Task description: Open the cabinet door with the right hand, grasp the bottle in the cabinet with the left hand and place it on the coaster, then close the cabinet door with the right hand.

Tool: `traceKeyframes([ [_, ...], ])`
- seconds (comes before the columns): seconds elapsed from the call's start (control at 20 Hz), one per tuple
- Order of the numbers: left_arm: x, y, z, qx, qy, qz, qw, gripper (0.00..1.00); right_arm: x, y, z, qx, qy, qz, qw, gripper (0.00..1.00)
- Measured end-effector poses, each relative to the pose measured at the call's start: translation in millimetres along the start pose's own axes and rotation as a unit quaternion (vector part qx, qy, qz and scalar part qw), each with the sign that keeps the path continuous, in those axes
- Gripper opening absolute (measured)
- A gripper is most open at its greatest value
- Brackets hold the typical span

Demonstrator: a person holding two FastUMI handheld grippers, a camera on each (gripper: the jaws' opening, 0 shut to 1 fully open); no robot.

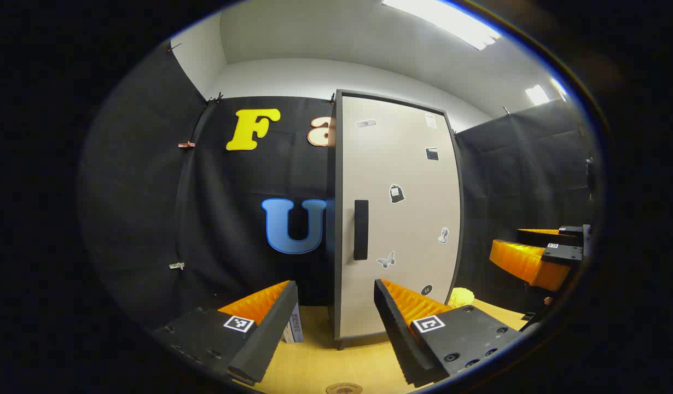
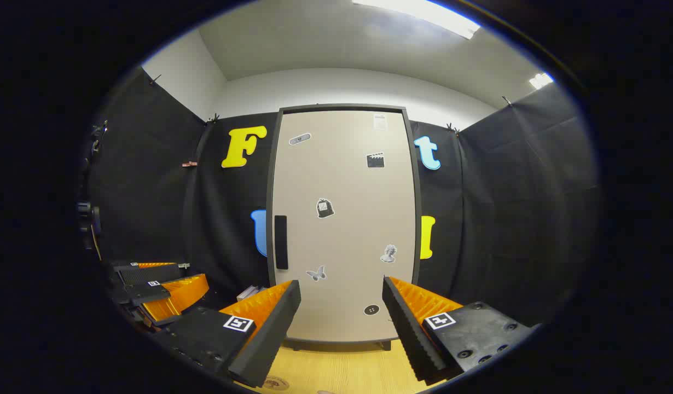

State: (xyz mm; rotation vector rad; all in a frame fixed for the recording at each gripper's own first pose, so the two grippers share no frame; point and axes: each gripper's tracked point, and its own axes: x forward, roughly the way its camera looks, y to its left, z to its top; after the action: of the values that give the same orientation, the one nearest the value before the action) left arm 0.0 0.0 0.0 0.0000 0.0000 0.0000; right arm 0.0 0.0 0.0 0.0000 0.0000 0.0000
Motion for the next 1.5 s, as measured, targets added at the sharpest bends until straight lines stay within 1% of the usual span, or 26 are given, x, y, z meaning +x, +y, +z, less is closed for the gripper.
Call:
traceKeyframes([
  [0.2,3.1,4.2,-1.0,0.0,0.001,0.005,1.0,0.9,3.8,1.2,1.7,0.003,0.0,0.001,1.0,0.98],
  [0.55,7.6,5.1,1.9,-0.001,-0.001,0.001,1.0,0.9,9.3,0.6,-2.9,0.004,0.011,-0.003,1.0,0.98],
  [0.9,11.1,6.0,-1.6,-0.014,0.0,-0.009,1.0,0.91,12.6,2.6,-4.4,0.002,0.018,-0.004,1.0,0.98],
  [1.1,12.3,4.2,0.0,-0.026,-0.001,-0.026,0.999,0.95,17.7,5.2,-2.7,-0.001,0.014,-0.004,1.0,0.97],
  [1.35,13.8,15.2,2.0,-0.025,-0.004,-0.019,1.0,0.95,29.7,16.8,-1.7,0.005,0.016,0.006,1.0,0.98],
  [1.5,15.1,27.8,1.1,-0.023,-0.005,-0.009,1.0,0.95,41.0,29.6,-2.1,0.013,0.019,0.018,1.0,0.98],
])
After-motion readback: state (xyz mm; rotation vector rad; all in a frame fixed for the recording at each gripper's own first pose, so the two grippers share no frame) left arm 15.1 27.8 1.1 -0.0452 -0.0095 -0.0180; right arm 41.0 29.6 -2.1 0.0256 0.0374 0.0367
